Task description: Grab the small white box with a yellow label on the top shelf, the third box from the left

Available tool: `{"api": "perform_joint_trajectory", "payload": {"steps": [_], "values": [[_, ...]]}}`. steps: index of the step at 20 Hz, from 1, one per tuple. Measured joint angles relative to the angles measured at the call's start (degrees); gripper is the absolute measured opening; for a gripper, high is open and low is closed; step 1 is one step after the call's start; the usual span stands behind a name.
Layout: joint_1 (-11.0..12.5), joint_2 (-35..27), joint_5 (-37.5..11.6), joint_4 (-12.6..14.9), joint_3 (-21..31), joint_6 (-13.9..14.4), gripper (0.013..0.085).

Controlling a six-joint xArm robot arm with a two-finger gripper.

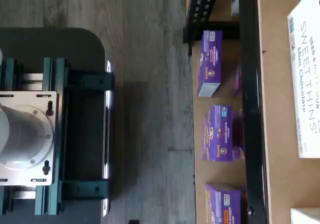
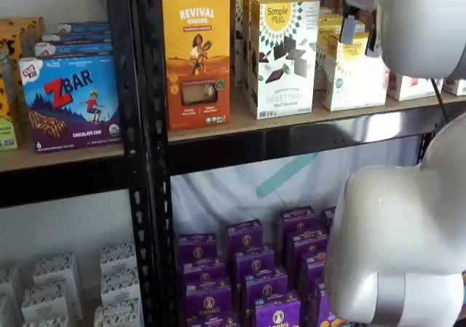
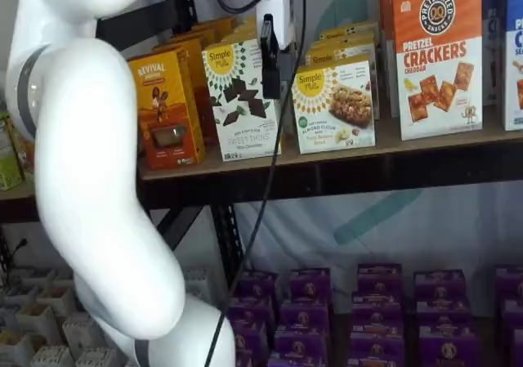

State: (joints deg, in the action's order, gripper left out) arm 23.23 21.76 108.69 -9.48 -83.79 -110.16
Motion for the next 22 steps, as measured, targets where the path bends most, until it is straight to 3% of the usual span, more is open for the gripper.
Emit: {"api": "perform_joint_trajectory", "payload": {"steps": [3, 7, 12, 22], "values": [[-0.34, 3.15, -5.49, -0.11, 3.60, 0.17, 0.0850], [-0.20, 3.95, -6.54, -0.89, 4.30, 0.26, 0.0850], [1.56, 4.58, -9.91, -3.90, 5.41, -0.80, 0.0850], [4.95, -1.30, -13.29, -7.07, 1.97, -3.92, 0.0850]]}}
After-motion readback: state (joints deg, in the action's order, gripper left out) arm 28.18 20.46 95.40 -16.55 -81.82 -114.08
